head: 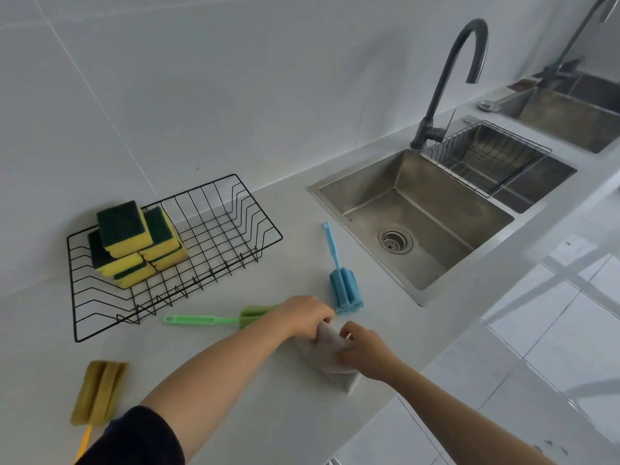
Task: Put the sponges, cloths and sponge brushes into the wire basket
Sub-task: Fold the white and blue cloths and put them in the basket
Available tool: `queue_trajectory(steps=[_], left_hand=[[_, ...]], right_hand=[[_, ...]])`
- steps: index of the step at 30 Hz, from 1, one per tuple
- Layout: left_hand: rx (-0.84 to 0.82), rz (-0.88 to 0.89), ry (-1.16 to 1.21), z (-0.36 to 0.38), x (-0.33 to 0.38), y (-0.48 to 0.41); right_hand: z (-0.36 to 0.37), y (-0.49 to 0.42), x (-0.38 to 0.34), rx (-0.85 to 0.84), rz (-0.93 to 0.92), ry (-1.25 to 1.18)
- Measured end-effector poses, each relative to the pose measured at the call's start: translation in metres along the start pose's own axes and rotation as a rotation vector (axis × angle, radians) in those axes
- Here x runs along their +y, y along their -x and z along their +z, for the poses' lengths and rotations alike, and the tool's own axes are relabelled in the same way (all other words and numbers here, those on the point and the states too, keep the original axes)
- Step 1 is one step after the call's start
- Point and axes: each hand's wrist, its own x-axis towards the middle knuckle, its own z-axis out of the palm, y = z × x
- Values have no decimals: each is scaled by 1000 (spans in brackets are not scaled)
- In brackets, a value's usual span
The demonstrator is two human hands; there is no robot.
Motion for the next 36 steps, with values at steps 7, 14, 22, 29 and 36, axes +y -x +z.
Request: queue_trajectory(steps=[7, 14, 22, 29, 36], left_hand=[[108, -63, 316, -40, -28, 37], [317, -129, 488, -85, -70, 68], [456, -318, 521, -129, -149, 97], [431, -549, 420, -143, -224, 86], [232, -607, 365, -141, -274, 53]], right_hand=[[-71, -9, -45, -23, -204, 122], [-128, -30, -120, 37, -397, 182], [-147, -84, -220, 40, -546, 155], [-141, -149, -288, 36, -588, 225], [-123, -217, -316, -29, -543, 404]])
